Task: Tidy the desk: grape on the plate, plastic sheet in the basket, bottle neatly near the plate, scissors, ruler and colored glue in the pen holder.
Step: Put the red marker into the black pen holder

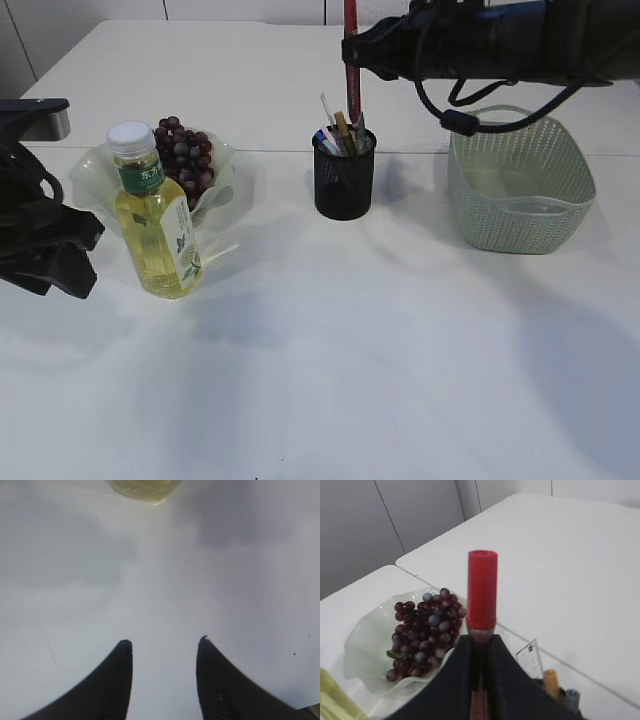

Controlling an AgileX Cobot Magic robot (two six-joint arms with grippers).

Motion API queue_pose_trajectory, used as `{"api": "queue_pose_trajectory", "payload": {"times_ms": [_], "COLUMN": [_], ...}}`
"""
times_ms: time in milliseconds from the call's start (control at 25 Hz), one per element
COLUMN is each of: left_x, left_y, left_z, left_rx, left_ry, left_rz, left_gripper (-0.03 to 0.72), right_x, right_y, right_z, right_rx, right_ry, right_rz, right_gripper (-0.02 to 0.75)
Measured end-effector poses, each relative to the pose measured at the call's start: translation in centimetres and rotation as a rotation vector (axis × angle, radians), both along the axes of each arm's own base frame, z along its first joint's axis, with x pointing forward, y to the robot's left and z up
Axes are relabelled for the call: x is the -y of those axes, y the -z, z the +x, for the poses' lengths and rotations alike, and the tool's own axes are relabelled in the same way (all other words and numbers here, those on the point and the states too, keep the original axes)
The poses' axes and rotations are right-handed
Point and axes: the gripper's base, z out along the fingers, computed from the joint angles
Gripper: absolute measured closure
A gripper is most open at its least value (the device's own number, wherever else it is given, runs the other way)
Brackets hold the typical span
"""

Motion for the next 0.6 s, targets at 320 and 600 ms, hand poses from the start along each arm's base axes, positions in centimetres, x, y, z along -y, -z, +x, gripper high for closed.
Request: {"api": "queue_pose_trajectory", "payload": {"times_ms": [320,600], "left_x": [0.0,-0.1], "left_y": [0.0,0.0], "left_z": [0.0,0.0], "left_rx": [0.000,0.004], "left_ry": [0.000,0.006], "left_rz": [0.000,0.013], "left_gripper": [0.380,0.380], "right_x": [-0.5,-0.5], "right_y": [2.4,6.1], "right_z": [4.0,5.3], "right_rx": [0.057,-0.006], "right_ry": [0.021,0.053], "right_rz": [-0.068,-0.100], "right_gripper": [0.678,0.675]}}
